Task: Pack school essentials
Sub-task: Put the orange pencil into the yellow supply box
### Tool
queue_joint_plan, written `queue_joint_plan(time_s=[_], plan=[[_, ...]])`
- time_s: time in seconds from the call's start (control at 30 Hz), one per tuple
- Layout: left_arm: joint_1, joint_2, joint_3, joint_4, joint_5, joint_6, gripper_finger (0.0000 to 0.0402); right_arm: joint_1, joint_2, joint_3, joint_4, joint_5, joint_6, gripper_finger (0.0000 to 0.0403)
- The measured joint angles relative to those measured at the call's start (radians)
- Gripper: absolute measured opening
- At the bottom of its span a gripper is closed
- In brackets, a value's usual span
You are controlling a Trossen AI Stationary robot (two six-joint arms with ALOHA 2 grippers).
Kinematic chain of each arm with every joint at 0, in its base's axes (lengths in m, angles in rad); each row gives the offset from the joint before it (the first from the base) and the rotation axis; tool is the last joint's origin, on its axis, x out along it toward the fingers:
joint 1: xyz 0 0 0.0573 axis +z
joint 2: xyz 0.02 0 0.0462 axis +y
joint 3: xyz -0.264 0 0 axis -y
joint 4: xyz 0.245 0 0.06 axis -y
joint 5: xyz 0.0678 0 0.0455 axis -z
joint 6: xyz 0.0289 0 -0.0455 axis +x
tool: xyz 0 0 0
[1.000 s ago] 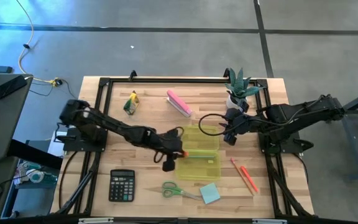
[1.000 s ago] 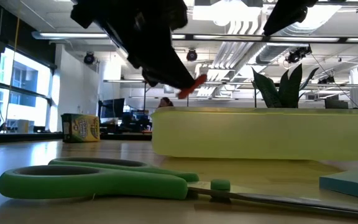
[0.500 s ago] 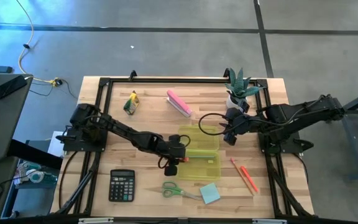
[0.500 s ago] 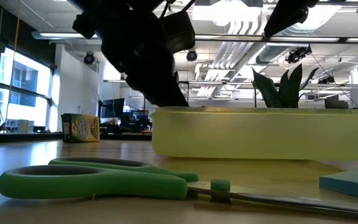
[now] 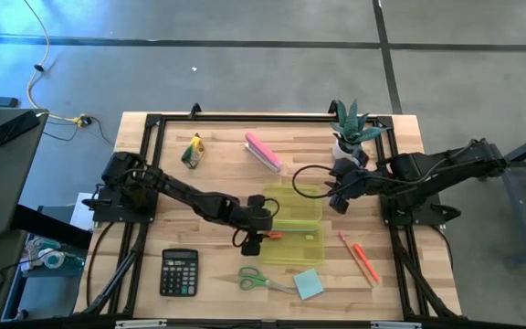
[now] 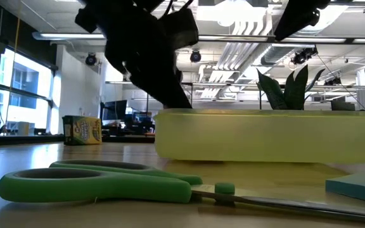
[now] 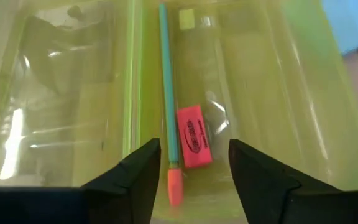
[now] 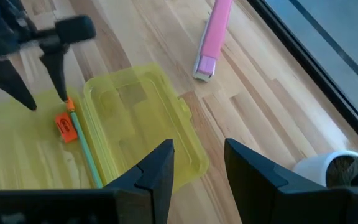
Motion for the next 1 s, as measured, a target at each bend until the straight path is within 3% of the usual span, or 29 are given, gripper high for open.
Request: queue_joint_plan(time_s=[0.23,0.47,0.67,1.0], plan=[[0.011,-0.065,0.094,-0.168,0.000,0.067,0.0177,0.000,0.001,-0.084,0.005,-0.034,0.051,0.0134],[0.023,-0.214,0.098,-0.274,-0.004,0.086,0.0175,0.004,0.004,-0.187,0.017,-0.074,0.162,0.0134],[0.037,-0.371,-0.013,-0.294,-0.013,0.042,0.0175,0.057,0.007,-0.213,0.022,-0.124,0.282,0.0134],[0.036,-0.553,-0.299,-0.063,-0.035,-0.050,0.0175,0.249,0.074,-0.214,0.008,-0.133,0.580,0.0134]])
